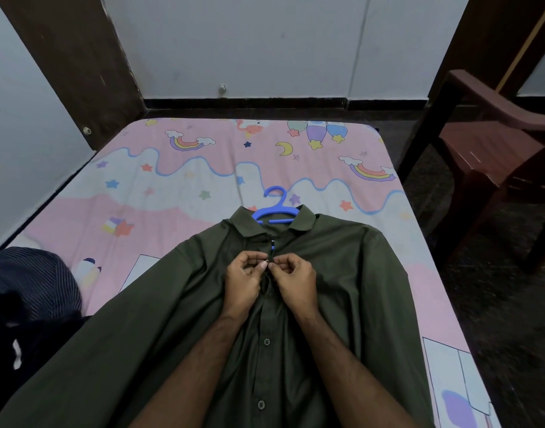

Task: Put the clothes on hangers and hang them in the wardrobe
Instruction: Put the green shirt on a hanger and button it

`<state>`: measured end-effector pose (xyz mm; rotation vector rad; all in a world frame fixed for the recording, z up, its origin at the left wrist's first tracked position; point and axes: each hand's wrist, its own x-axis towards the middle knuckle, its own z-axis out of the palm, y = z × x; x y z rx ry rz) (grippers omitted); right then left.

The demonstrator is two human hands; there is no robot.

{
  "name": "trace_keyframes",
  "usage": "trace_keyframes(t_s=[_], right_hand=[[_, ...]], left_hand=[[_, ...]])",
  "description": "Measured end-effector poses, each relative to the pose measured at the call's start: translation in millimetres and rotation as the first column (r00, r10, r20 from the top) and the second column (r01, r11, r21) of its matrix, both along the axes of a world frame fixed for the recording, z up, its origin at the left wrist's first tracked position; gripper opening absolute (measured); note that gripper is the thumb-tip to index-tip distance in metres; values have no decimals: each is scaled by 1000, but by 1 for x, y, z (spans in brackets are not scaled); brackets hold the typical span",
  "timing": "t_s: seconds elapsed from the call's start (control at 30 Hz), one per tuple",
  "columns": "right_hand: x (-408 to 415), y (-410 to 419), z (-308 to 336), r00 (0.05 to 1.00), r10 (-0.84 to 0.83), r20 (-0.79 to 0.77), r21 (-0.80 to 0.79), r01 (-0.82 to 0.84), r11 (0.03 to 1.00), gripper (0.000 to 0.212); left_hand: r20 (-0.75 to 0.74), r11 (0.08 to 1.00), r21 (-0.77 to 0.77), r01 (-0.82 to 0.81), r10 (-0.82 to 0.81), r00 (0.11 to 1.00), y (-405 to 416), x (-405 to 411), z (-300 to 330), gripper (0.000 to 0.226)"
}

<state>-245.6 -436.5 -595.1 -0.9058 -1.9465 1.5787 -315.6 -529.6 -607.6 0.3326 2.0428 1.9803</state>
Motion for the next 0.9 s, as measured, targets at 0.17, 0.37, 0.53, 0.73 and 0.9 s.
trace_keyframes(t_s=[0.17,0.37,0.53,0.73,0.9], right_hand=[[3,4,0,998,63,1,-20,-63,998,15],[7,3,0,994,105,-26,-40,-106,994,18],[11,2,2,991,112,-78,-86,-119,989,4],[10,3,5,990,120,-71,-121,-128,984,19],[4,1,1,997,52,-64,-109,-59,992,7]], left_hand=[[-5,1000,-3,-12,12,1000,1,3,6,12],[57,999,42,-10,8,998,-1,3,12,5],[16,999,39,-3,3,1000,1,7,20,11],[-15,996,-58,-68,68,998,0,0,5,14],[115,996,87,-35,25,993,-1,3,14,24]])
